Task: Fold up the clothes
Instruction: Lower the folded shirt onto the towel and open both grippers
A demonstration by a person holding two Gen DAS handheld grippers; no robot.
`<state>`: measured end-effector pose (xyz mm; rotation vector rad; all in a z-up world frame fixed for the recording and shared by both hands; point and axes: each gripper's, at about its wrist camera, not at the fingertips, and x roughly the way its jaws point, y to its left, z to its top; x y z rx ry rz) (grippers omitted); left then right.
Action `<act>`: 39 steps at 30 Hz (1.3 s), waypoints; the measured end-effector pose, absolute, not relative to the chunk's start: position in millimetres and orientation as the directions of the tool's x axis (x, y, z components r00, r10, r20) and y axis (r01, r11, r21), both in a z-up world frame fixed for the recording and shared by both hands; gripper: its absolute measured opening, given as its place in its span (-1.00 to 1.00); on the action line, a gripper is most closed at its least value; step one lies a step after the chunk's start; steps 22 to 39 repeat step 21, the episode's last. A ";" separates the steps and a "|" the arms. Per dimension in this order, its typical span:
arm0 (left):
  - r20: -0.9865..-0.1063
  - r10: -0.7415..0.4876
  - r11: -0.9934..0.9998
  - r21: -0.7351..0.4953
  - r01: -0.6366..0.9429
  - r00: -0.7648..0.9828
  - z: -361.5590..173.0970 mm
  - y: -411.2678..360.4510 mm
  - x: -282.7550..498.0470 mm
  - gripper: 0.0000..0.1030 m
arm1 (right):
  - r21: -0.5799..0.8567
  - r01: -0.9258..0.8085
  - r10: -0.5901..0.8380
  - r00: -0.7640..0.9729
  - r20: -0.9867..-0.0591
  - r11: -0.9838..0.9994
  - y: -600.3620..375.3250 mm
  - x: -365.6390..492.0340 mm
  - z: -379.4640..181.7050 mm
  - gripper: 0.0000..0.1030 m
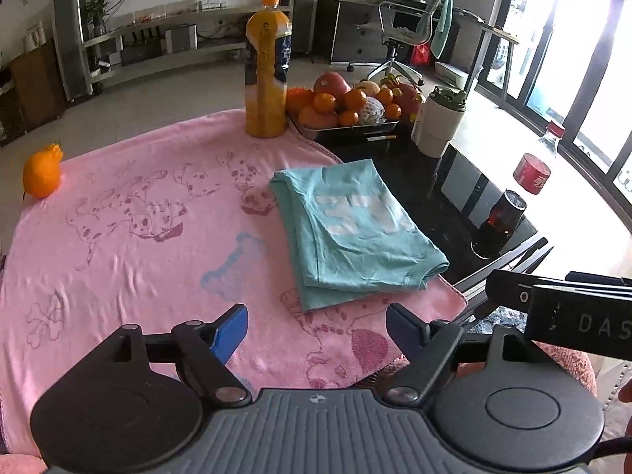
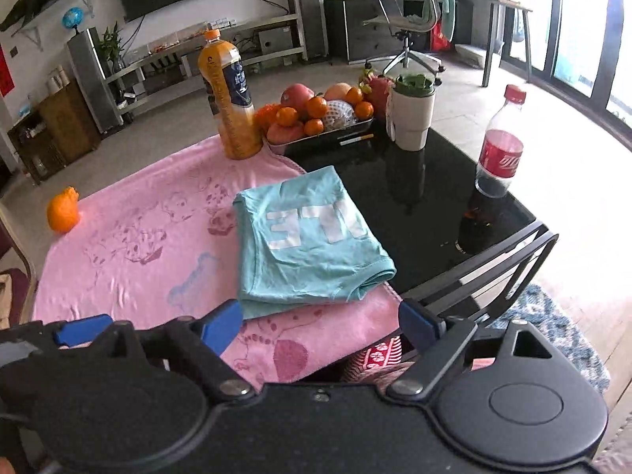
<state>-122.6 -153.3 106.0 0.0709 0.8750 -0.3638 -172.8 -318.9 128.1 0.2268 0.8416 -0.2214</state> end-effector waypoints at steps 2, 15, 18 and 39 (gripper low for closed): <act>-0.764 -0.283 0.936 -0.088 0.341 0.579 103.7 -153.9 -123.3 0.52 | 0.097 0.288 -0.118 0.646 -0.755 0.953 -317.6 -173.7 127.4 0.68; -0.763 -0.281 0.934 -0.078 0.349 0.581 99.1 -156.9 -126.7 0.52 | 0.069 0.296 -0.146 0.646 -0.749 0.953 -314.4 -176.7 120.4 0.68; -0.756 -0.290 0.930 -0.079 0.359 0.587 98.2 -157.4 -127.6 0.56 | 0.074 0.292 -0.139 0.647 -0.750 0.954 -314.3 -176.4 118.9 0.68; -0.749 -0.299 0.926 -0.080 0.368 0.591 97.3 -157.9 -128.4 0.56 | 0.077 0.291 -0.138 0.649 -0.748 0.954 -314.8 -176.1 118.3 0.69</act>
